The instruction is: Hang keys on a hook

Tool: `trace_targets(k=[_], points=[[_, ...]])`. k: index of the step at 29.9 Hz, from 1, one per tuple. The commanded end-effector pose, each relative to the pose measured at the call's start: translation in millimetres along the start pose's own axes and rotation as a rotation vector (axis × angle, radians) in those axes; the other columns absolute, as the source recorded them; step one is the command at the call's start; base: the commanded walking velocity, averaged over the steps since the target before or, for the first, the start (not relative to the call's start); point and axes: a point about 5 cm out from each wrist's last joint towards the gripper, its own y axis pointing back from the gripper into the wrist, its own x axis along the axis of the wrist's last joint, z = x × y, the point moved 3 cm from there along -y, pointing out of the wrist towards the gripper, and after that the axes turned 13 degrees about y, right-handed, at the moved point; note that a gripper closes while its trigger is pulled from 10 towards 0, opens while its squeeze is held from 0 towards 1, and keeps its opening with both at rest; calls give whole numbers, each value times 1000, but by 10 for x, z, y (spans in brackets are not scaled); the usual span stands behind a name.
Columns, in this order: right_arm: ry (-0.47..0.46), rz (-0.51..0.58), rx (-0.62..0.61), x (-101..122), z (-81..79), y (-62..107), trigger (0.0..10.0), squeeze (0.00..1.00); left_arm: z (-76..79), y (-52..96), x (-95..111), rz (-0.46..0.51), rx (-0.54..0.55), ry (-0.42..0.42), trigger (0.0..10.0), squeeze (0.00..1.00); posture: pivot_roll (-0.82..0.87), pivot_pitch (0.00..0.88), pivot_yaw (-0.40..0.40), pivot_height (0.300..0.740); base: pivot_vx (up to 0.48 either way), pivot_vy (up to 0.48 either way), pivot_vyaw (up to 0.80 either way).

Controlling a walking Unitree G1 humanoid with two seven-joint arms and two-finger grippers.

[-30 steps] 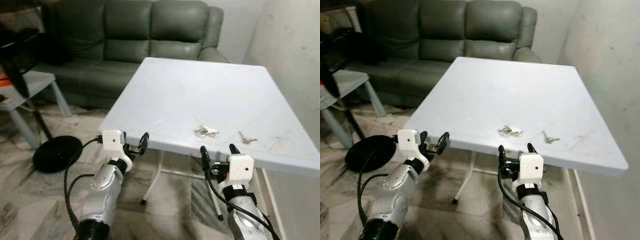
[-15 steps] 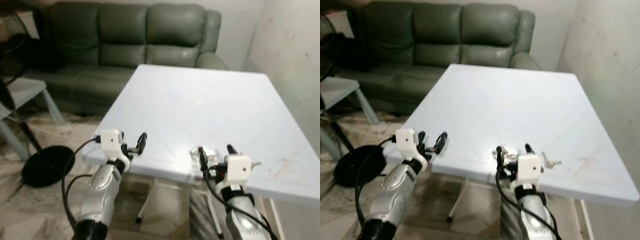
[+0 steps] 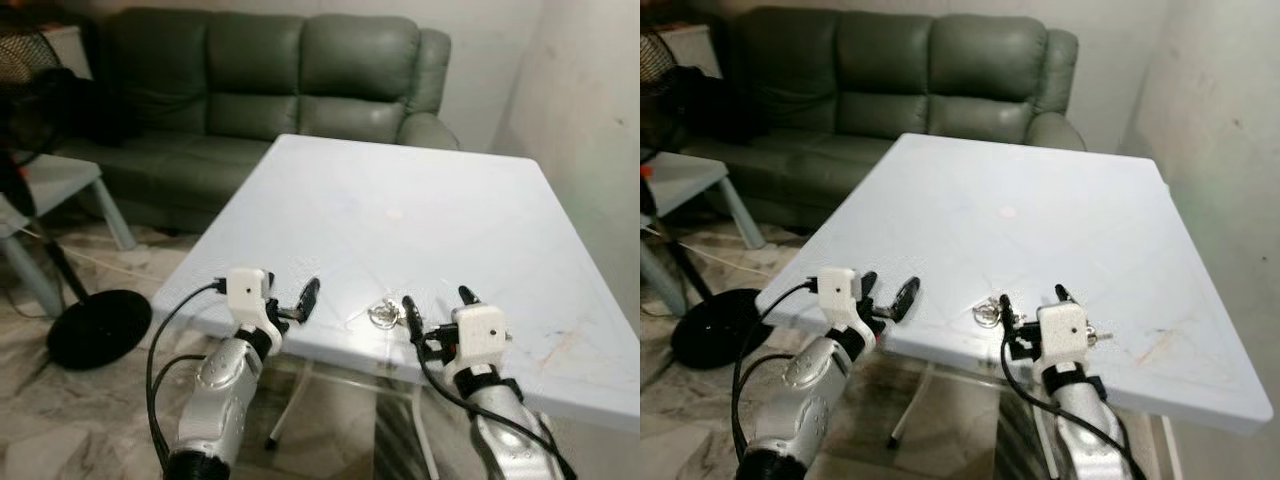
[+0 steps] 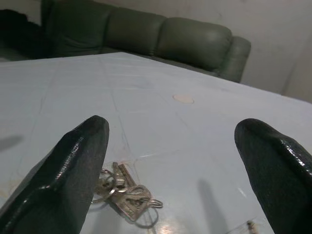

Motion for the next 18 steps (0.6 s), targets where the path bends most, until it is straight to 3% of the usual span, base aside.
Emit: trace_targets(k=[1,8,18], points=[[45,17,12,24,117,-75,10000,0,158,-24,-34,-27,-68,-25,10000,0,-69,0,-8,740,0,0,0],[65,32,85,41,252,-255,10000,0,303,16,-105,-54,-128,-41,10000,0,-54,0,-18,740,0,0,0],[103,25,274,-25,276,-397,10000,0,379,122,-128,-67,-142,-53,10000,0,-23,26,-38,740,0,0,0]])
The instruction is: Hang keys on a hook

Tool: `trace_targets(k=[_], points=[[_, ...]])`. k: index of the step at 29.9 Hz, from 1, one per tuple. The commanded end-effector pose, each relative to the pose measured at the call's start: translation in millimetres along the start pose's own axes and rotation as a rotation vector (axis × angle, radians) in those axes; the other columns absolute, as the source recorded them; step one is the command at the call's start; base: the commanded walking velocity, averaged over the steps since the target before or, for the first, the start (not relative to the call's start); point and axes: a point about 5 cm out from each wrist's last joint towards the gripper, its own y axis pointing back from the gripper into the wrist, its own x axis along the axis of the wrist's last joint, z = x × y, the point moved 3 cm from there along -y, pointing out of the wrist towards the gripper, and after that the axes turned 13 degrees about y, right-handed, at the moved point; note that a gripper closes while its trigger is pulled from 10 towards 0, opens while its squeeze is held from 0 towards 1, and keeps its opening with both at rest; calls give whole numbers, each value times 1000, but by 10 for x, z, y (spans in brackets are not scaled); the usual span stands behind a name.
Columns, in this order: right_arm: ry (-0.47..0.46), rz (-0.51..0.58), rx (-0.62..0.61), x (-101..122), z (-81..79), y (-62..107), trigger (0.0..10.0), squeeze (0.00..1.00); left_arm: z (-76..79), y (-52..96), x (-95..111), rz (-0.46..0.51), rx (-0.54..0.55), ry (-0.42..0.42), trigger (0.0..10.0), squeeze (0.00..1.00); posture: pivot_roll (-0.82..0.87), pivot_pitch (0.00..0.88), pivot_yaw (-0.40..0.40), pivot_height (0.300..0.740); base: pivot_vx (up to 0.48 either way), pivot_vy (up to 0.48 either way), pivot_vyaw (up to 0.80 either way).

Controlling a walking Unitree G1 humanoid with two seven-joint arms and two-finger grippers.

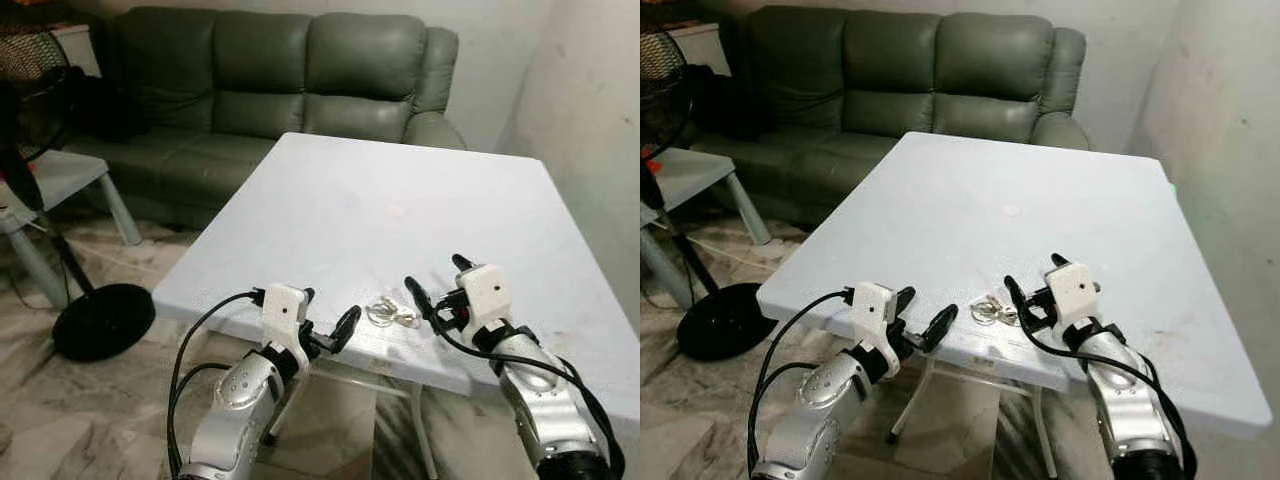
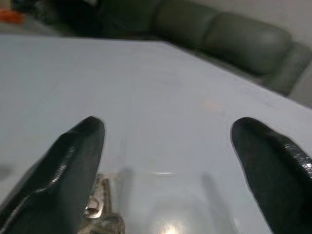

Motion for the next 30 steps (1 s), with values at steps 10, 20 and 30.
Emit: trace_targets(k=[10,20,30], points=[[47,-85,152,-237,101,1,10000,0,75,62,-14,-5,11,9,10000,0,-12,40,-47,740,0,0,0],[-10,-90,176,-299,305,78,10000,0,86,48,-2,-7,10,10,10000,0,-19,27,-43,740,0,0,0],[-53,-59,237,-332,270,141,10000,0,109,40,0,-10,5,9,10000,0,-21,21,-38,740,0,0,0]])
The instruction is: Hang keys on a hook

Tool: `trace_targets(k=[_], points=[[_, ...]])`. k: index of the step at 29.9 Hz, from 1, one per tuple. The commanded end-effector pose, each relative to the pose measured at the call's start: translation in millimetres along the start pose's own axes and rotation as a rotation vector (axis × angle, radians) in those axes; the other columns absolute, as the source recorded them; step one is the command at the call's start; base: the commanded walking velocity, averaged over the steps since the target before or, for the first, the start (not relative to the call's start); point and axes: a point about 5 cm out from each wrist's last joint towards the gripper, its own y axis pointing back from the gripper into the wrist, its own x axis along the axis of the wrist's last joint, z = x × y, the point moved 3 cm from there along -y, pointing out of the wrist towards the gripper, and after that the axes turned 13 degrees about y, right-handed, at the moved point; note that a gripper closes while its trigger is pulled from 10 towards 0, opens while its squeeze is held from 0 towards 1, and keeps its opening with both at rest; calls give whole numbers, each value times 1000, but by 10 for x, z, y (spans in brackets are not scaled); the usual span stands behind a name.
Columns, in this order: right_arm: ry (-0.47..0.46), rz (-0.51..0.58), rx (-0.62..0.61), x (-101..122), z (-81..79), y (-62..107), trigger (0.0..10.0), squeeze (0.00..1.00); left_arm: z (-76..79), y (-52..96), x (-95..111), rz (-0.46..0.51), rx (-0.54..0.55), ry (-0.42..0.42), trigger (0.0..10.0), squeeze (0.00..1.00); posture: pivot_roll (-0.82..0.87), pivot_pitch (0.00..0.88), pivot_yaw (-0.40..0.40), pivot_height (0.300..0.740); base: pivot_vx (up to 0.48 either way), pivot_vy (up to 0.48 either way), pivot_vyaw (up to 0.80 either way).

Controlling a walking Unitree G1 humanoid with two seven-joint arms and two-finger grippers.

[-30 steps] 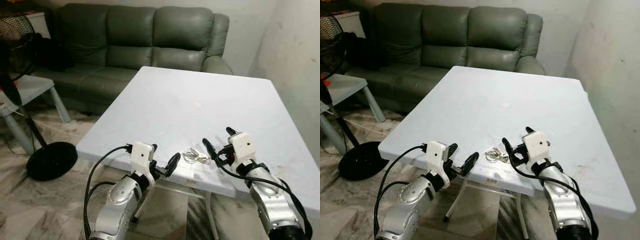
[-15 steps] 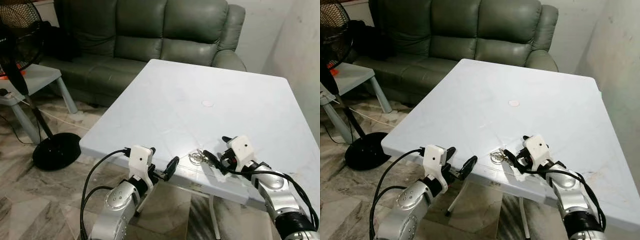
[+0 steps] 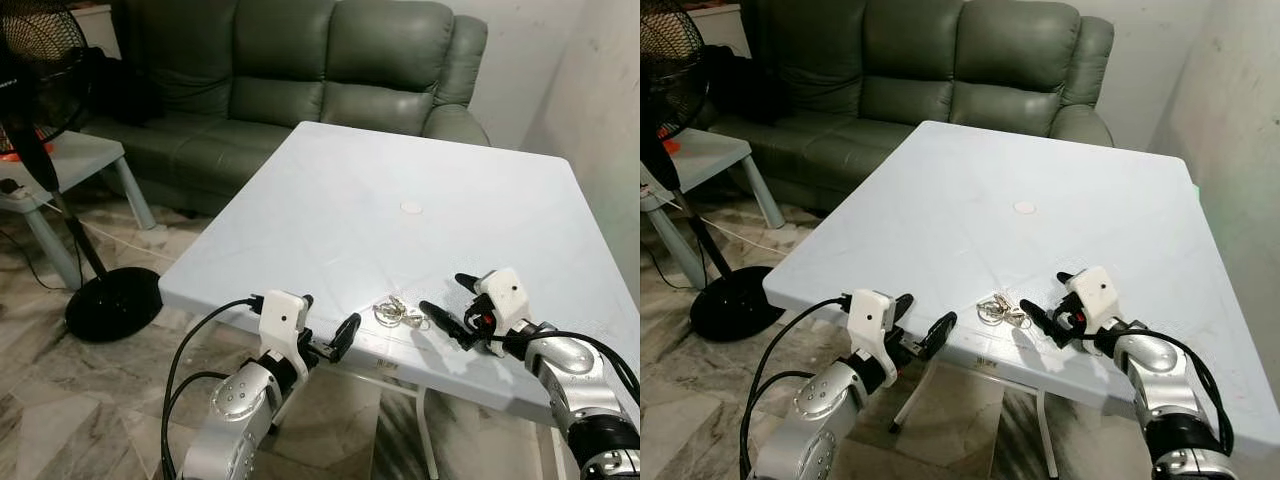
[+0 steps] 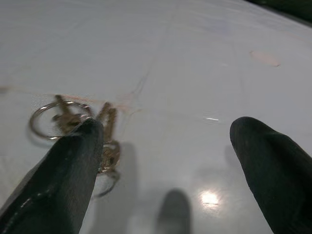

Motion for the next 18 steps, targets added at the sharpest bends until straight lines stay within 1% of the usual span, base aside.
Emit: trace_targets(k=[1,4,6,9,10,11,12,13,17,18], points=[[5,21,-3,39,54,17,10000,0,71,-27,19,7,-11,5,10000,0,-21,21,-38,740,0,0,0],[13,28,38,19,-14,23,10000,0,70,-29,24,8,-11,3,10000,0,-20,19,-36,740,0,0,0],[15,13,58,-19,-69,17,10000,0,69,-26,26,8,-11,2,10000,0,-19,21,-35,740,0,0,0],[18,11,63,-30,-91,13,10000,0,68,-27,26,7,-11,2,10000,0,-19,21,-35,740,0,0,0],[19,17,71,-32,-115,9,8118,0,68,-27,29,8,-11,2,10000,0,-19,24,-35,740,0,0,0],[21,16,72,-35,-121,7,8549,0,69,-27,31,8,-11,2,10000,0,-18,24,-36,740,0,0,0],[24,15,72,-37,-126,4,9843,0,69,-27,32,8,-10,2,10000,0,-18,24,-36,740,0,0,0],[17,16,83,-42,-145,0,10000,0,68,-26,30,7,-10,3,10000,0,-19,26,-33,740,0,0,0],[36,11,88,-53,-176,-9,10000,0,67,-25,30,5,-9,3,10000,0,-17,30,-35,740,0,0,0],[33,14,92,-51,-184,-12,7569,0,64,-24,30,6,-8,3,10000,0,-17,30,-35,740,0,0,0]])
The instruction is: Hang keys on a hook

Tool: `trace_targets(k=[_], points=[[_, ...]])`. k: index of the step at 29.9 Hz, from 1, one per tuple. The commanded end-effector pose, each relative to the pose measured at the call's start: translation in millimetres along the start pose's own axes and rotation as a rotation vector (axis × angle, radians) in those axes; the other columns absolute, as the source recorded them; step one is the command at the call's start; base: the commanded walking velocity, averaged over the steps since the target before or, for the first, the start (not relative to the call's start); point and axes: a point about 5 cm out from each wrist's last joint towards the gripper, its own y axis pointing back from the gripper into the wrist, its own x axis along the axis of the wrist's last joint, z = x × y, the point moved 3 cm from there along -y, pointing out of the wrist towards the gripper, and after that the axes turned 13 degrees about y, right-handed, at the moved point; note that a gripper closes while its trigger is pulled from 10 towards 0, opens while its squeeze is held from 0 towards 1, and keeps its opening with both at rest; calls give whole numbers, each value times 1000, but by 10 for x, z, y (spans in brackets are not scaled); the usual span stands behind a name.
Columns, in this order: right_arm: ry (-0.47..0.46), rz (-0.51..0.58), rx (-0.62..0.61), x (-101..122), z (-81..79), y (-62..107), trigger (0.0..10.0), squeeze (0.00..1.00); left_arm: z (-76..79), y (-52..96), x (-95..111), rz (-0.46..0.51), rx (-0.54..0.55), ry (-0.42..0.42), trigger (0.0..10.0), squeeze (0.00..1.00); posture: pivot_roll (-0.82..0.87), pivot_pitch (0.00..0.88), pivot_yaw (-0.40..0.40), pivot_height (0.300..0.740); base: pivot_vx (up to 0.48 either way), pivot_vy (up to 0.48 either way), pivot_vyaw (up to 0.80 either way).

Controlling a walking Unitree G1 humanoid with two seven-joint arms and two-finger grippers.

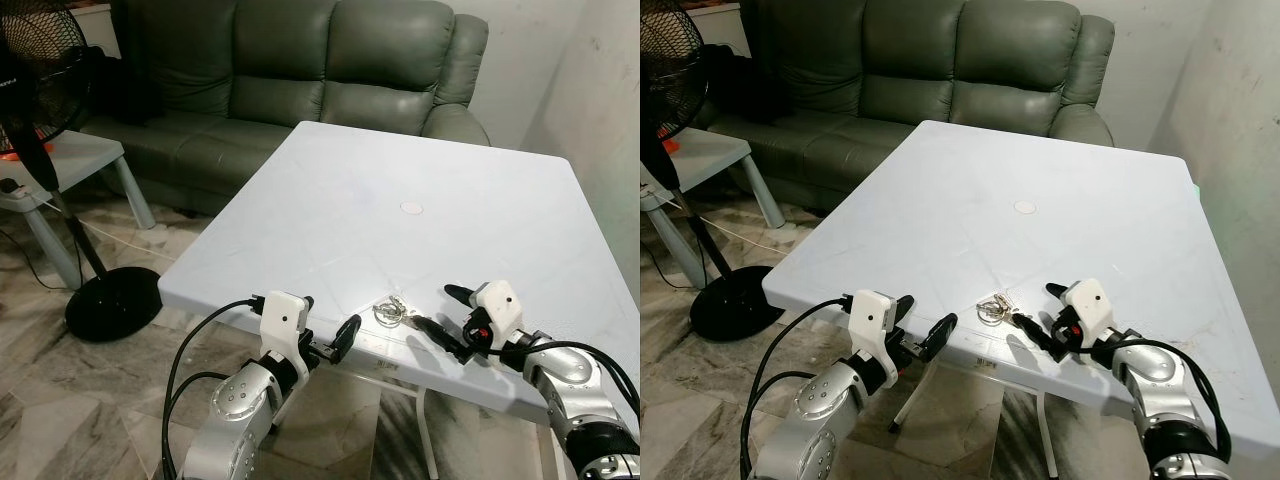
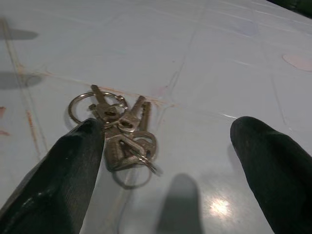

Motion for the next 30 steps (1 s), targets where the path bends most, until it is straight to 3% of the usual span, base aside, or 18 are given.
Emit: trace_targets(k=[1,2,3,5,6,7,8,9,10,17,18,25,27,29,30], points=[[11,-10,17,-26,-35,3,7098,0,60,-22,45,16,-10,2,10000,0,-17,32,-35,740,0,0,0],[11,-10,17,-26,-35,3,7098,0,60,-22,45,16,-10,2,10000,0,-17,32,-35,740,0,0,0],[13,-8,18,-27,-40,2,2863,0,58,-22,46,16,-10,2,10000,0,-17,33,-35,740,0,0,0],[16,-10,26,-31,-54,0,2392,0,60,-23,47,16,-10,2,10000,0,-17,33,-35,740,0,0,0],[17,-14,27,-37,-60,-1,3490,0,60,-23,47,16,-9,2,10000,0,-17,33,-35,740,0,0,0],[29,-17,34,-40,-73,-3,1843,0,59,-24,48,16,-8,3,10000,0,-19,34,-35,740,0,0,0],[34,-18,36,-40,-75,-4,1843,0,58,-24,48,16,-8,4,10000,0,-19,34,-35,740,0,0,0],[36,-21,34,-43,-73,-4,3137,0,59,-25,49,17,-8,4,10000,0,-19,34,-35,740,0,0,0],[32,-9,35,-31,-74,-4,0,0,59,-25,49,17,-8,5,10000,0,-19,34,-35,740,0,0,0],[45,-16,37,-30,-69,-11,0,0,68,-31,45,15,-10,6,10000,0,-21,37,-35,740,0,0,0],[47,-17,42,-33,-75,-8,392,0,73,-31,44,15,-11,7,10000,0,-21,37,-35,740,0,0,0],[57,-26,56,-48,-86,1,0,0,75,-33,44,15,-9,8,10000,0,-19,40,-38,740,0,0,0],[55,-37,71,-60,-95,2,1608,0,75,-31,45,16,-9,9,10000,0,-20,41,-37,740,0,0,0],[63,-40,75,-59,-95,0,1608,0,76,-31,45,15,-9,9,10000,0,-20,41,-37,740,0,0,0],[62,-44,78,-61,-93,-1,3020,0,77,-31,43,15,-10,9,10000,0,-20,41,-37,740,0,0,0]])
